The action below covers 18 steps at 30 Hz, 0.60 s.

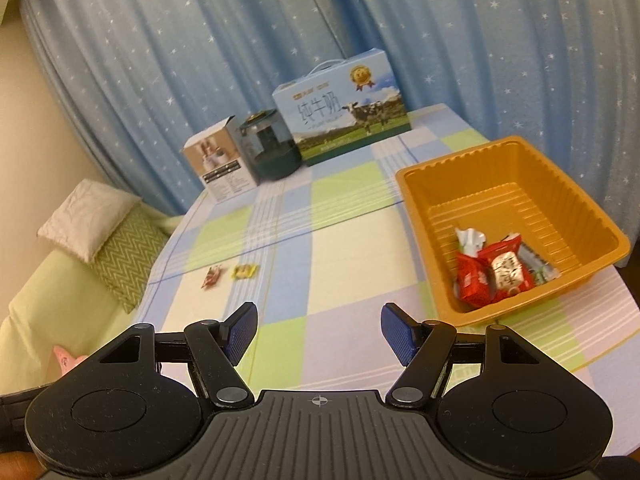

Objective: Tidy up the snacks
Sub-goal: 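Withdraw both open tools from the tray toward the remaining candies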

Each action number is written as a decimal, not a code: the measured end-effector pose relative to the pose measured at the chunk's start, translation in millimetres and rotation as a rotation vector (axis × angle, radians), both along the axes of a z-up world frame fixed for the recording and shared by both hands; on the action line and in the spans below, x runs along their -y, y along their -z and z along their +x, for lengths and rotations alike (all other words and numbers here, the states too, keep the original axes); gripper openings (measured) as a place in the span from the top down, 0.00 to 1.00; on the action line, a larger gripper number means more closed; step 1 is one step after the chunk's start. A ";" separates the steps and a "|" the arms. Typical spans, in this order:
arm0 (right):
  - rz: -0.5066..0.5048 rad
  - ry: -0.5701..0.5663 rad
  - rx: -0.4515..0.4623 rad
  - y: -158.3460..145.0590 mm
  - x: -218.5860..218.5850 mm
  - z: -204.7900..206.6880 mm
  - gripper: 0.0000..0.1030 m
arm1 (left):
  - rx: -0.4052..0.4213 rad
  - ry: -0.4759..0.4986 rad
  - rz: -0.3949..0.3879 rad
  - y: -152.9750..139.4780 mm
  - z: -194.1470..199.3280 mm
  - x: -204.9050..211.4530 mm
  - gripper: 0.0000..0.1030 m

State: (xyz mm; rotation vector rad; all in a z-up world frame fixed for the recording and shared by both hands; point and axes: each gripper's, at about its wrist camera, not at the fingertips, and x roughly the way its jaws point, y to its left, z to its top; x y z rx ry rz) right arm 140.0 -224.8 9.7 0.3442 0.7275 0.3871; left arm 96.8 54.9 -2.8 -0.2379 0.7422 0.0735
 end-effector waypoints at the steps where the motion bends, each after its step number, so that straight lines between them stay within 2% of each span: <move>1: -0.003 -0.004 -0.001 -0.2 -2.6 -0.7 0.34 | 0.001 -0.002 -0.002 -0.3 -1.0 -1.6 0.39; 18: -0.052 -0.102 0.054 -20.6 -46.4 -10.2 0.34 | 0.060 -0.039 0.019 -23.3 -23.4 -29.8 0.37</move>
